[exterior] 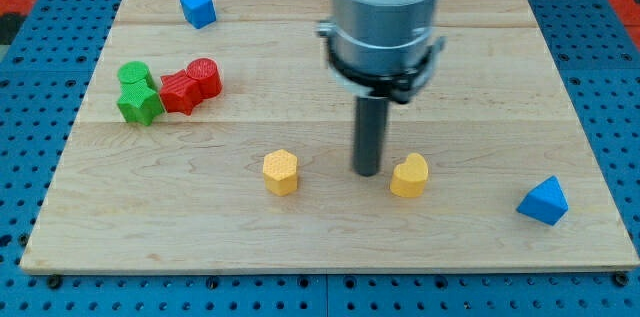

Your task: Slide the yellow blocks towards the blue triangle

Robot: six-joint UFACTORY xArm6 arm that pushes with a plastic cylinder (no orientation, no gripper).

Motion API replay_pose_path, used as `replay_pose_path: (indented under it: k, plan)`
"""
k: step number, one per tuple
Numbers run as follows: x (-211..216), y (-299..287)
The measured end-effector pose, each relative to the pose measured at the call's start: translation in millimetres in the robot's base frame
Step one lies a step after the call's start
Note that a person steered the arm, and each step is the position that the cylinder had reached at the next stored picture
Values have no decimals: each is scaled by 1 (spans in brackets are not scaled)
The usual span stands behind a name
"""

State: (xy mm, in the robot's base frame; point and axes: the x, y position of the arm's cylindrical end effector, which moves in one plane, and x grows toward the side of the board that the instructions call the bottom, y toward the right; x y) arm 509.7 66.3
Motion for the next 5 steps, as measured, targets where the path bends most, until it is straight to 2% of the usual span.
replay_pose_path:
  k: [1,2,3,4,5]
  plan:
    - [8,61]
    - [-4,53]
    - [-46,-38]
    - [-61,-133]
    - [-28,-191]
